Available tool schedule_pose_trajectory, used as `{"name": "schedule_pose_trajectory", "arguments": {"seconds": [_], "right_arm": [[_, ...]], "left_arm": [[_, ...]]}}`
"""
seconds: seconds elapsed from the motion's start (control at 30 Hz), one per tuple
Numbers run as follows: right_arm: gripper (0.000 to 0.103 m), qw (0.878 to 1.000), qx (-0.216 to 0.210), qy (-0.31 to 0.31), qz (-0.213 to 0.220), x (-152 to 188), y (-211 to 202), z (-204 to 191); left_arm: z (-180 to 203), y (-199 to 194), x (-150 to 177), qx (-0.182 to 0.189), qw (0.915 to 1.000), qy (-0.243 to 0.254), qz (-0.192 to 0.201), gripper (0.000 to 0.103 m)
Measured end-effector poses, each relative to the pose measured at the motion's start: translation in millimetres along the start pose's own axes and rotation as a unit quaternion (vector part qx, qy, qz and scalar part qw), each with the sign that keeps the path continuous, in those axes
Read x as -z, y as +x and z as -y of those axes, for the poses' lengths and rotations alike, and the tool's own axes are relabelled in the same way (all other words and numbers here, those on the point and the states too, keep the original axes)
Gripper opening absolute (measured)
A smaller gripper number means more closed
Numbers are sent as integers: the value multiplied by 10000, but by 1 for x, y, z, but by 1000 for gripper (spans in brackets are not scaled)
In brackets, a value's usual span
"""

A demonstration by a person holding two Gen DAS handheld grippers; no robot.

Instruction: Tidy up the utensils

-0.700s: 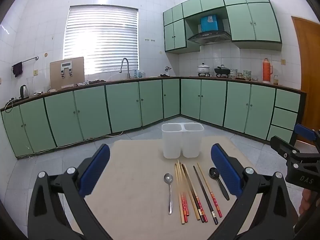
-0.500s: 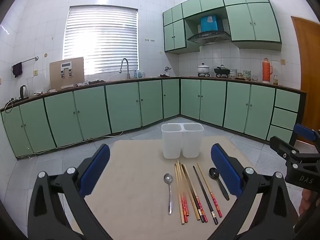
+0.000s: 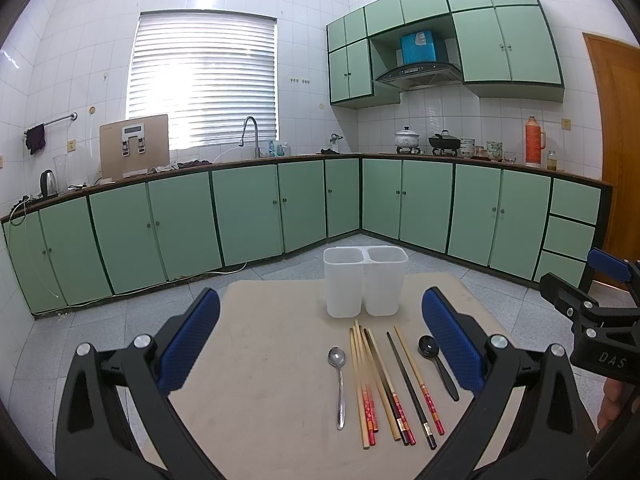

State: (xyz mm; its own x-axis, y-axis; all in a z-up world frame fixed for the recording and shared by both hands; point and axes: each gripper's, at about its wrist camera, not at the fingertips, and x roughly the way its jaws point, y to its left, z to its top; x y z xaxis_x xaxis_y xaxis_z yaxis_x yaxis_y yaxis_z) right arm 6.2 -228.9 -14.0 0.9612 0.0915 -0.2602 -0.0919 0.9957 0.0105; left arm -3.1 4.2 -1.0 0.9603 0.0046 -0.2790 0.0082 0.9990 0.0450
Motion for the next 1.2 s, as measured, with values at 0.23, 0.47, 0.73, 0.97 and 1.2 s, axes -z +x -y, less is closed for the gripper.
{"name": "schedule_pose_trajectory", "arguments": {"seconds": [0.23, 0.47, 0.73, 0.97, 1.2], "right_arm": [[97, 10000, -4, -1, 5, 0, 0, 1], [97, 10000, -7, 4, 1, 0, 0, 1], [97, 10000, -8, -1, -7, -3, -2, 1], [97, 10000, -6, -4, -8, -3, -2, 1], [97, 10000, -8, 1, -12, -3, -2, 1]], "left_arm": [[3, -1, -2, -6, 10000, 11, 11, 98], [4, -1, -2, -6, 10000, 12, 9, 98], [4, -2, -1, -8, 10000, 12, 7, 98], [3, -2, -1, -6, 10000, 2, 16, 98], [3, -1, -2, -10, 10000, 5, 19, 98]]}}
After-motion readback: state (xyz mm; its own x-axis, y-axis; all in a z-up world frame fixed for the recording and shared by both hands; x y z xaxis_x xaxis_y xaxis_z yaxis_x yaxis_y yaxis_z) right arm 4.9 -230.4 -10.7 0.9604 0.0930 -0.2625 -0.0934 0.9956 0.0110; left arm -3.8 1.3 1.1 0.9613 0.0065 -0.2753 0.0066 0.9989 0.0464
